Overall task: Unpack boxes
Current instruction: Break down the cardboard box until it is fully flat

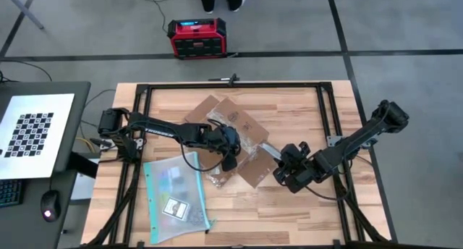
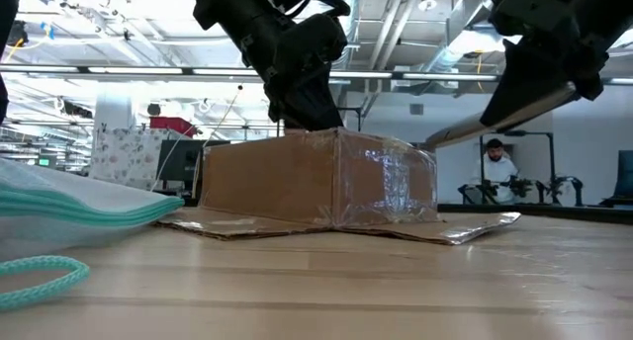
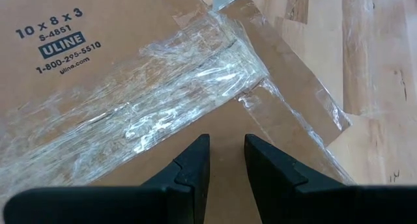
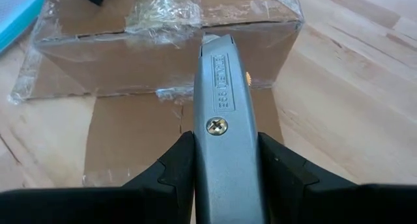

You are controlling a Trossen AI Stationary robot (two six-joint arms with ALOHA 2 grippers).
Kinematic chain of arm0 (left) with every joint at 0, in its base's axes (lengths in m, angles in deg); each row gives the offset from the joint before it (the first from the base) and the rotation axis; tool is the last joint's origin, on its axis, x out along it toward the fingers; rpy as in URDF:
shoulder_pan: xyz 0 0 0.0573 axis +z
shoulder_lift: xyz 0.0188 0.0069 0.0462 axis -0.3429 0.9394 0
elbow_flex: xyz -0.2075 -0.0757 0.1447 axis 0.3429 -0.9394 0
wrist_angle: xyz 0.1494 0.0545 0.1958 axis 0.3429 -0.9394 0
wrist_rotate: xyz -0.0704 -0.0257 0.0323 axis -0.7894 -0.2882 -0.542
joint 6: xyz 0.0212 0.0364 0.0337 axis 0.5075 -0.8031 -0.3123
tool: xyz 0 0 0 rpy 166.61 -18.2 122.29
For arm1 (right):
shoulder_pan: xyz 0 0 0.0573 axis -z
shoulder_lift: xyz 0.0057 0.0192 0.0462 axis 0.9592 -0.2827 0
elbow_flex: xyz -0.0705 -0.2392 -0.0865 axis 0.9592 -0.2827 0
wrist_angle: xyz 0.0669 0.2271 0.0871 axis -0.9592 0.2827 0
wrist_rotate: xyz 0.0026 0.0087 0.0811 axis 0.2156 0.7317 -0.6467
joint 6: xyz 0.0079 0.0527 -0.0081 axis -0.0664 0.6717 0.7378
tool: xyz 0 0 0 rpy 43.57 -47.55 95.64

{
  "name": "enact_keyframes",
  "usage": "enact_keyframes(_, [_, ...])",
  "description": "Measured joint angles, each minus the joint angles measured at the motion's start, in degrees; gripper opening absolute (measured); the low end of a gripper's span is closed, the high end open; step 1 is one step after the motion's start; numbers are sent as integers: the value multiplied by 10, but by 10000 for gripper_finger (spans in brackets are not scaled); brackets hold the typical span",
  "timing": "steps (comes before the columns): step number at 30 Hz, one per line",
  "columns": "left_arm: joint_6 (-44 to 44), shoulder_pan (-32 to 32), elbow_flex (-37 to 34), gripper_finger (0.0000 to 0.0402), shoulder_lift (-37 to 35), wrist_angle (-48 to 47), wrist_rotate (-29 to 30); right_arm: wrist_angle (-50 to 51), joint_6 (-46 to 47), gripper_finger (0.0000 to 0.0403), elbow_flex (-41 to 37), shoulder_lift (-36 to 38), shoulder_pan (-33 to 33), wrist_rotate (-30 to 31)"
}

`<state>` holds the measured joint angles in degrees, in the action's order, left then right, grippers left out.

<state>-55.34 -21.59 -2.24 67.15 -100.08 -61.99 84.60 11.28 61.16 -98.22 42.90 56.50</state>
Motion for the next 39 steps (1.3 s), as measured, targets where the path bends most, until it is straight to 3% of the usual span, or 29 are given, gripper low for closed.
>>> enact_keyframes(39, [0,0,0,82,0,1,0,12,5,119,0,1,1,4])
